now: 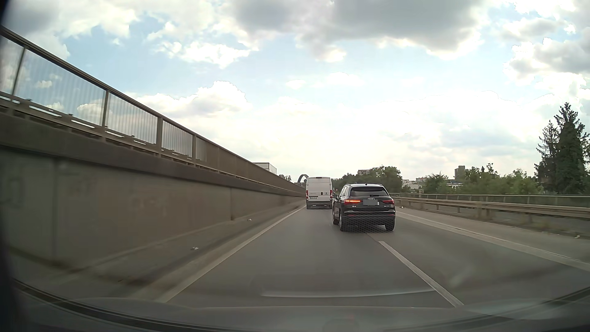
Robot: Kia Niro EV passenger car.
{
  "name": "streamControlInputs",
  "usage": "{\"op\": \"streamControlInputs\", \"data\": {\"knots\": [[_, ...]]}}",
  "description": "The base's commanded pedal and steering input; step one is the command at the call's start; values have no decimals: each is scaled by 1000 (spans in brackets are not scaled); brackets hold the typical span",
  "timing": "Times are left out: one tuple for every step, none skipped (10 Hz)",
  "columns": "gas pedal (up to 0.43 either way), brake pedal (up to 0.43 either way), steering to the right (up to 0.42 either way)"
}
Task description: Follow the waypoints while adhering to traffic rules and regulations
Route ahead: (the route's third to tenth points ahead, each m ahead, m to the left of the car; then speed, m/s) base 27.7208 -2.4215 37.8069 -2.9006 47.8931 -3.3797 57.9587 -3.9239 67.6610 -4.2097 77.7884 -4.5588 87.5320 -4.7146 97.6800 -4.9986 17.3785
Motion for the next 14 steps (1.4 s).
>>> {"op": "streamControlInputs", "data": {"knots": [[110, 30, 6], [110, 30, 6], [110, 30, 6], [110, 30, 6], [110, 30, 6], [110, 30, 6], [110, 30, 6], [110, 30, 6], [110, 30, 6], [110, 30, 6], [110, 30, 6], [110, 30, 6], [110, 30, 6], [110, 30, 5]]}}
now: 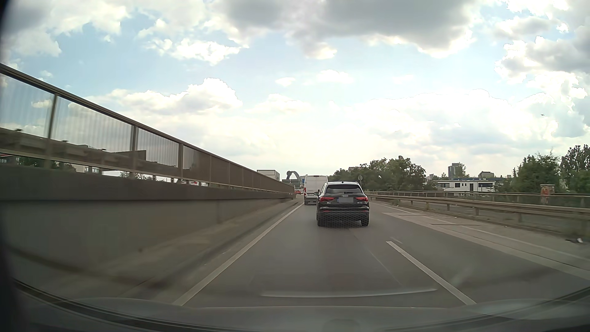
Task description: Follow the waypoints while adhering to traffic rules and regulations
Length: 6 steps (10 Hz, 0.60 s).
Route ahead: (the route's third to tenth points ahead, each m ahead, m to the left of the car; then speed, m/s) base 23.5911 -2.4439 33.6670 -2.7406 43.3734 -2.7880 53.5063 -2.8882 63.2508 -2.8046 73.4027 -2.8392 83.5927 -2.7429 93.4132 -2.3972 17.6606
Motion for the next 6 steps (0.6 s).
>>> {"op": "streamControlInputs", "data": {"knots": [[110, 30, 4], [110, 30, 3], [110, 30, 2], [110, 30, 2], [110, 30, 2], [110, 30, 2]]}}
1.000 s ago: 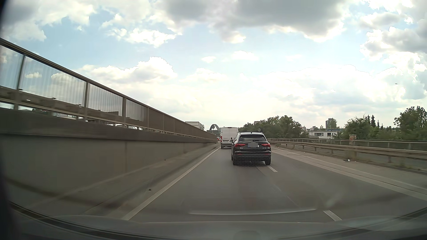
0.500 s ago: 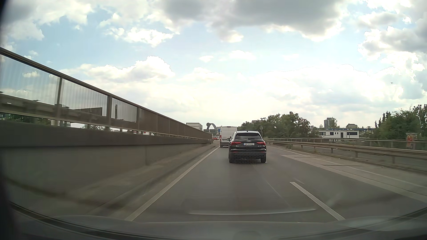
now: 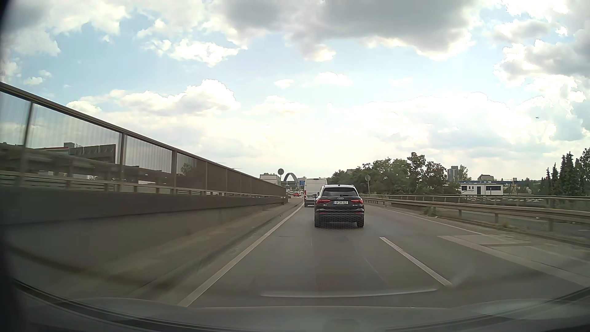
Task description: Follow the waypoints while adhering to traffic rules and regulations
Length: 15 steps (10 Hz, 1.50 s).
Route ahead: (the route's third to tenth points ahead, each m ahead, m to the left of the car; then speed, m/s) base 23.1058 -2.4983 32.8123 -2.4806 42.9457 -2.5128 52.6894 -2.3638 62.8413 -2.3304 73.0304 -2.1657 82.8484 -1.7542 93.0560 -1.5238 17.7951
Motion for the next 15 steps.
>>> {"op": "streamControlInputs", "data": {"knots": [[110, 30, 2], [110, 30, 2], [110, 30, 1], [110, 30, 1], [110, 30, 2], [110, 30, 2], [110, 30, 2], [110, 30, 2], [110, 30, 1], [110, 37, 2], [110, 30, 2], [110, 30, 1], [110, 30, 0], [110, 30, -2], [110, 30, -3]]}}
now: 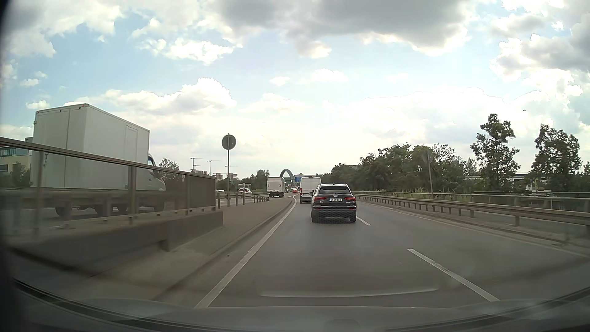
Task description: Follow the waypoints while adhering to traffic rules and regulations
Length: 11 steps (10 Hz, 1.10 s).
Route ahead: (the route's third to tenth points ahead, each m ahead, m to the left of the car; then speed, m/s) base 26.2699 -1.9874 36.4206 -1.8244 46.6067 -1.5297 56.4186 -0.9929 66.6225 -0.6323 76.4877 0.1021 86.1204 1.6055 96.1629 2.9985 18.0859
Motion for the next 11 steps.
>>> {"op": "streamControlInputs", "data": {"knots": [[110, 30, -2], [110, 30, -3], [110, 30, -4], [110, 30, -5], [118, 30, -6], [130, 37, -6], [130, 37, -7], [130, 30, -8], [130, 30, -8], [130, 30, -8], [130, 30, -8]]}}
